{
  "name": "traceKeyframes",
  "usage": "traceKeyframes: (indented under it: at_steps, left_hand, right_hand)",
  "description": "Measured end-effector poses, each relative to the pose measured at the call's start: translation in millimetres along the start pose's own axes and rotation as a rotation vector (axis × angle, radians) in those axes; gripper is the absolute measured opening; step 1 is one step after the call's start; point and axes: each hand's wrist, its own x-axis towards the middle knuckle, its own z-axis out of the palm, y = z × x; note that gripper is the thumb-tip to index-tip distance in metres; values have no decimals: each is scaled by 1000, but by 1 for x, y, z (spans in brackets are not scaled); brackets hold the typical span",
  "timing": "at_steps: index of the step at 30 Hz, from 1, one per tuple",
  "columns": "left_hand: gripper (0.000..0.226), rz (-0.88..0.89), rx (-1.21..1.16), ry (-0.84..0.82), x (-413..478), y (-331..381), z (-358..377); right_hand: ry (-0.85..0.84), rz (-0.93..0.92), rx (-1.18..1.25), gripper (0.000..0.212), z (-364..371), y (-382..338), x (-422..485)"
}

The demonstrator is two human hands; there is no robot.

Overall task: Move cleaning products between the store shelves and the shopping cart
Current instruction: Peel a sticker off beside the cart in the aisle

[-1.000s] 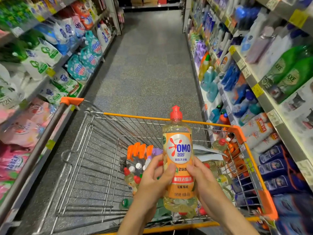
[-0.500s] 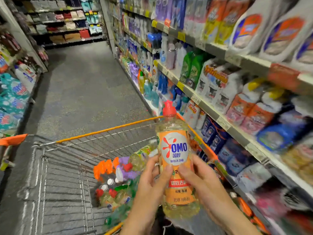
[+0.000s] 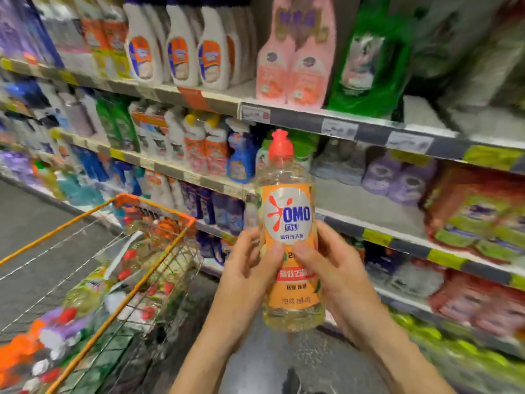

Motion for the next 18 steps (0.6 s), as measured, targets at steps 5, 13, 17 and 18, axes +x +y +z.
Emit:
traceKeyframes:
  at_steps: [5,13,17,18]
  left_hand:
    - [40,19,38,-177,-3,-13,95]
    - [35,-38,18,-301,-7,-47,254]
    - [36,-43,24,-323,-3,-55,317]
    - [36,-46,28,-334,1,-56,329]
  right_hand:
    - [167,-99,30,40,-81,-30,-50]
    - [316,-158,-1,37,-217,-75,-113]
    - [350,-144,-45,59,-272,-96,-124]
    - [366,-143,-52,59,-284,-101,-124]
